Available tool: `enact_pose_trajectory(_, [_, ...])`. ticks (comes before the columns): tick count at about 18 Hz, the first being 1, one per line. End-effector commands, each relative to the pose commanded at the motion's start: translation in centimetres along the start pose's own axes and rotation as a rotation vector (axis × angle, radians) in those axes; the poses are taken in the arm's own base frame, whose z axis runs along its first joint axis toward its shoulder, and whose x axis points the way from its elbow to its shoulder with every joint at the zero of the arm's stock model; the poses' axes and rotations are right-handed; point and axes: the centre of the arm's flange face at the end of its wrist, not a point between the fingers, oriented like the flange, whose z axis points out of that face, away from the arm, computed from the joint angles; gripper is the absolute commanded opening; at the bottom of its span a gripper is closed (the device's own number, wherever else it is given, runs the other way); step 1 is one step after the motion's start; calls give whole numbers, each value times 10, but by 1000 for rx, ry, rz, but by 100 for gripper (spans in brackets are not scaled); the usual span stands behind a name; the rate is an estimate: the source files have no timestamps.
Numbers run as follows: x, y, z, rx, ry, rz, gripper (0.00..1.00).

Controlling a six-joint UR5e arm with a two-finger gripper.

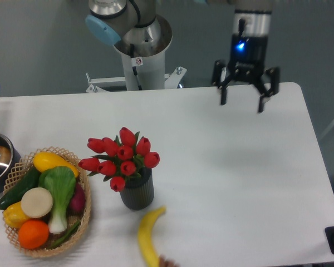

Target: Insert the flowers into the vase

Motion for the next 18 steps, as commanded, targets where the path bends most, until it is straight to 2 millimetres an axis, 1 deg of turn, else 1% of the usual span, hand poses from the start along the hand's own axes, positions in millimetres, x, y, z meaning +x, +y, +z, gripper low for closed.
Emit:
enact_pose_trajectory(3, [-6, 5, -21, -78, 90, 66, 100])
enact_pose_trajectory(5, [-12, 14, -33, -126, 168, 109, 100])
enact_pose_trajectory(8, [-22, 29, -52, -132, 254, 117, 100])
enact_pose_trajectory(10, [-27, 44, -62, -128, 301, 157, 100])
enact_pose_trajectory(11, [-30, 57, -66, -126, 321, 174, 100])
enact_pose_trajectory(12, [-31, 68, -66, -117, 339, 222, 100])
enact_pose_trajectory(13, [-29, 69, -66, -109, 346, 259, 100])
enact_pose_trajectory(18, [-27, 69, -65, -106, 342, 258, 100])
